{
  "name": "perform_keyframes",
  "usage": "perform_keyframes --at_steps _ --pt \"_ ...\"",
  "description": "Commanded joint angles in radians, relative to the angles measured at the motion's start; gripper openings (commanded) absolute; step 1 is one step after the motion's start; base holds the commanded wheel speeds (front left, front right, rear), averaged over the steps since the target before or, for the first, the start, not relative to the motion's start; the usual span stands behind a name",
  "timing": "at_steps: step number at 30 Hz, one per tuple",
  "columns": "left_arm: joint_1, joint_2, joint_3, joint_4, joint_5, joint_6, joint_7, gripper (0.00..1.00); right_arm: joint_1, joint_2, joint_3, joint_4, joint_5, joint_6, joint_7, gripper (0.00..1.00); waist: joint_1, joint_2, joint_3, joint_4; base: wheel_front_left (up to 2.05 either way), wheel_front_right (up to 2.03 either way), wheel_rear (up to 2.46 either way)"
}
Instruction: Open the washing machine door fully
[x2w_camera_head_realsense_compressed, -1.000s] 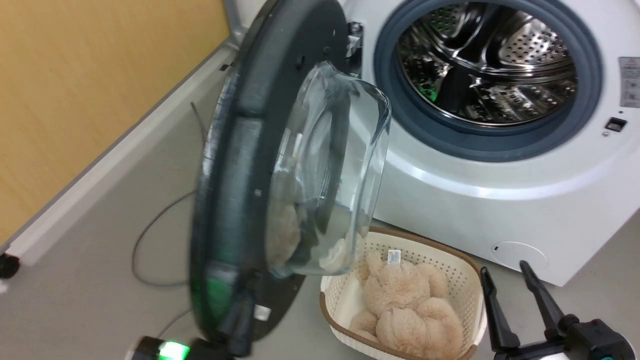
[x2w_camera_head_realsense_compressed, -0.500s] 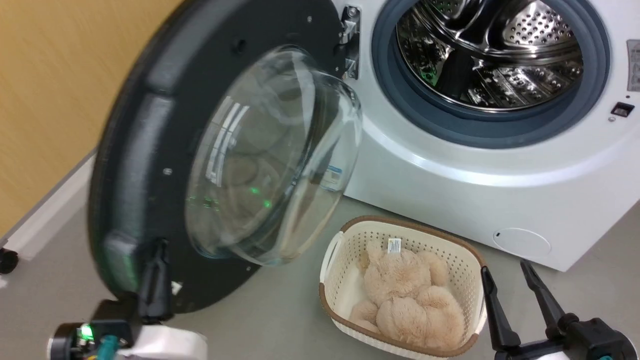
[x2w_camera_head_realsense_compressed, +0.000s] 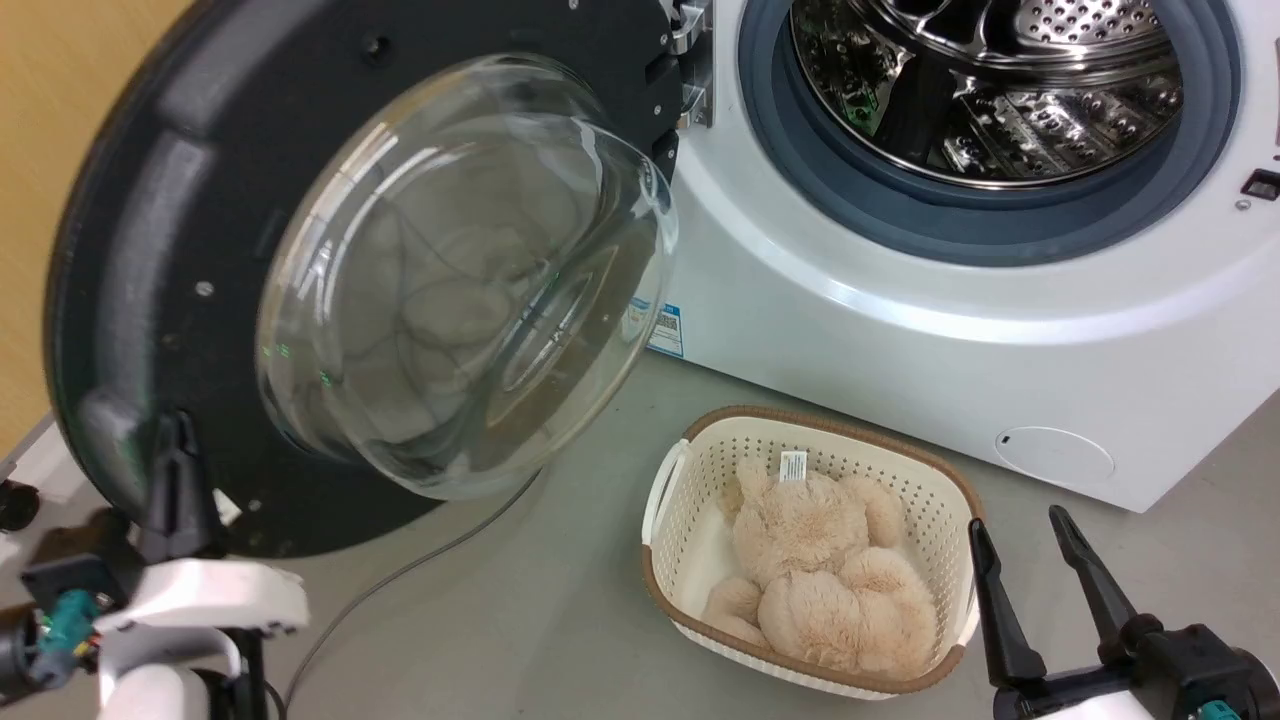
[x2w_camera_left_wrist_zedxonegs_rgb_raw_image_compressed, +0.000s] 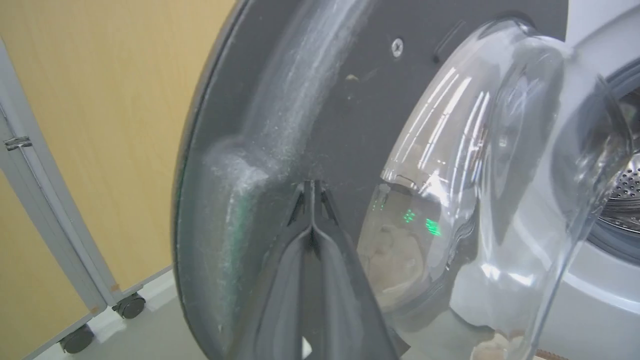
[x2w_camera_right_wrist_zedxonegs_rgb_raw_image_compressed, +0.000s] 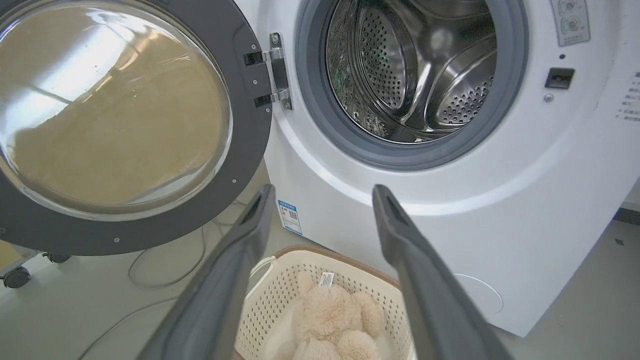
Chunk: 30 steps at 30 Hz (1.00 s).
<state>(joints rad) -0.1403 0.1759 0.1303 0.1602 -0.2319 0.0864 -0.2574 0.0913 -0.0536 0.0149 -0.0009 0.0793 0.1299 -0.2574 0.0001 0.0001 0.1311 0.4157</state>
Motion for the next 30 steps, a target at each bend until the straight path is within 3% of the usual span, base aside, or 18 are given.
perform_keyframes --at_steps 1,9,18,22,30 --pt "-0.027 0.001 0.023 0.013 -0.001 -0.002 -0.004 0.0 -0.019 0.003 -0.002 0.003 -0.007 0.001 -0.004 1.0 -0.0001 -0.0001 0.003 0.001 0.0 0.0 0.0" --pt "-0.109 0.007 0.133 0.109 0.01 -0.044 -0.004 0.0 -0.043 0.001 0.001 0.005 -0.016 0.001 -0.004 1.0 -0.0001 -0.0001 0.028 -0.01 0.0 0.0 0.0" --pt "-0.188 0.013 0.187 0.211 0.043 -0.092 -0.004 0.0 -0.057 -0.006 0.0 0.005 -0.018 0.001 -0.004 1.0 -0.0001 -0.0001 0.048 -0.025 0.0 0.0 0.0" --pt "-0.213 0.005 0.207 0.235 0.059 -0.093 -0.004 0.0 -0.065 -0.006 -0.001 0.007 -0.018 0.001 -0.004 1.0 -0.0001 -0.0001 0.055 -0.034 0.0 0.0 0.0" --pt "-0.258 0.032 0.27 0.307 0.072 -0.128 -0.004 0.0 -0.069 -0.006 -0.003 0.008 -0.018 0.001 -0.004 1.0 -0.0001 -0.0001 0.066 -0.052 0.0 0.0 0.0"
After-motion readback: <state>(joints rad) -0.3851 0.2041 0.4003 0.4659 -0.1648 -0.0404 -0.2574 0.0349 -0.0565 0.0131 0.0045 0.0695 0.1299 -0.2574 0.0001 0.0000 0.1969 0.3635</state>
